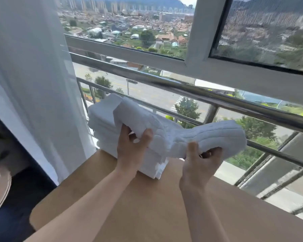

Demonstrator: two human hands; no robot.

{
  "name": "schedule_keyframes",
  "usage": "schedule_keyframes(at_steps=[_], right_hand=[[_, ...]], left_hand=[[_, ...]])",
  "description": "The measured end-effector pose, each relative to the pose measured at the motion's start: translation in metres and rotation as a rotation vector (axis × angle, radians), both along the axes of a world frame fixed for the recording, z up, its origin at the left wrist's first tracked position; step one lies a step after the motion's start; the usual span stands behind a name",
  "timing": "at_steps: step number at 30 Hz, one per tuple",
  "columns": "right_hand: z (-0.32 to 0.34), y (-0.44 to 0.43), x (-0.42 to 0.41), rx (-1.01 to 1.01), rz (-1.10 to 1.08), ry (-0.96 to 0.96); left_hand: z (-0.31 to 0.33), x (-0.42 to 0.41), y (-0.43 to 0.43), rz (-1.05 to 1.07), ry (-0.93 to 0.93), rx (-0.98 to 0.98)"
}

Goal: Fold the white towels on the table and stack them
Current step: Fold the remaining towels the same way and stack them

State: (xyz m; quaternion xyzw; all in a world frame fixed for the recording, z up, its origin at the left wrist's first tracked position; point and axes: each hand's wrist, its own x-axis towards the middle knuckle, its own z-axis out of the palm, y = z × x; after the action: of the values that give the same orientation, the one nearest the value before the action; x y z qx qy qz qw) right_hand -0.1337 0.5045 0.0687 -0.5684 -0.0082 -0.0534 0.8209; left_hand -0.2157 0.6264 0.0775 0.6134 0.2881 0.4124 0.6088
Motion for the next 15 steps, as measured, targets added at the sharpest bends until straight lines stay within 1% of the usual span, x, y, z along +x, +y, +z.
schedule_keyframes(at_steps=[6,11,15], right_hand=[[0.019,0.084,0.014,-0.050,-0.032,-0.036],[0.018,0.151,0.025,-0.079,-0.117,-0.106],[0.003,0.199,0.021,-0.058,-0.183,-0.130]], left_hand=[[0.020,0.018,0.089,-0.021,-0.035,0.019],[0.023,0.034,0.166,-0.135,-0.104,0.024],[0.011,0.033,0.231,-0.240,-0.094,0.104]])
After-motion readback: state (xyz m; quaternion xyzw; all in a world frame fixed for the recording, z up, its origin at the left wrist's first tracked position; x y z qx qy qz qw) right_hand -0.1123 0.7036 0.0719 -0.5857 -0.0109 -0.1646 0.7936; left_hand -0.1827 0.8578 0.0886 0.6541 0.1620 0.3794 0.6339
